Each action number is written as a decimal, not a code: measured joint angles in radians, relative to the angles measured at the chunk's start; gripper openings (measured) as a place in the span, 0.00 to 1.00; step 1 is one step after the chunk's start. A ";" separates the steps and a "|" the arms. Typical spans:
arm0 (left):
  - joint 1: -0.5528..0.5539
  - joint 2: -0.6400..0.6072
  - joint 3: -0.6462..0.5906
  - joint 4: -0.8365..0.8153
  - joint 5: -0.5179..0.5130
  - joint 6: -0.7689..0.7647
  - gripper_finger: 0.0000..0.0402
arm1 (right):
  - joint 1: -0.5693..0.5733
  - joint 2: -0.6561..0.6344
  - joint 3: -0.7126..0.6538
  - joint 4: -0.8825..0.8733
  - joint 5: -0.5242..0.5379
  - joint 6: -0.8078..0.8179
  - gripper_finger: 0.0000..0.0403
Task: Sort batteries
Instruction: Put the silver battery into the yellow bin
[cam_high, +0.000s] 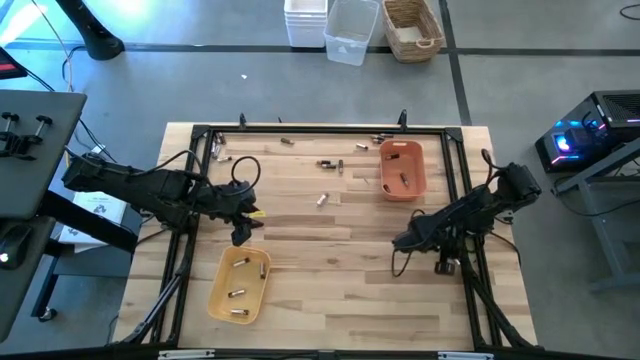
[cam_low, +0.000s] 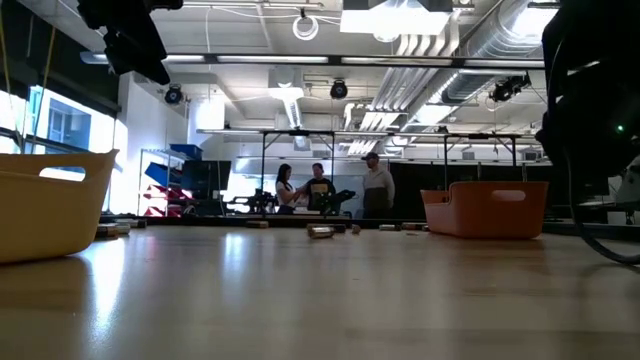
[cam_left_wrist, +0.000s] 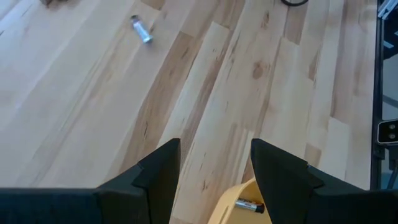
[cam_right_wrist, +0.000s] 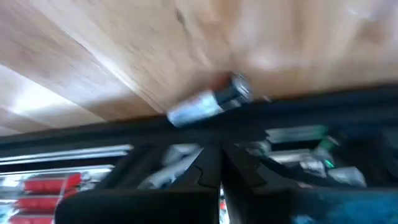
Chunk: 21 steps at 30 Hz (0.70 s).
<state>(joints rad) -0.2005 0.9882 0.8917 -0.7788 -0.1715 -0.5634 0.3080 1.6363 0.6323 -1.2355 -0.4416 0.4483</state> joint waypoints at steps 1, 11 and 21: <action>0.000 0.000 0.000 0.000 0.000 0.000 0.47 | 0.000 0.000 -0.015 0.021 -0.022 0.010 0.00; 0.000 0.000 0.000 0.003 -0.042 0.000 0.47 | -0.002 0.002 -0.059 0.194 -0.015 0.121 0.00; 0.000 0.000 0.000 0.038 -0.042 0.044 0.47 | -0.103 0.002 0.239 0.229 0.318 0.079 0.00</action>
<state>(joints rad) -0.2006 0.9882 0.8917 -0.7406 -0.2134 -0.5198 0.2046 1.6381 0.8714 -1.0064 -0.1231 0.5275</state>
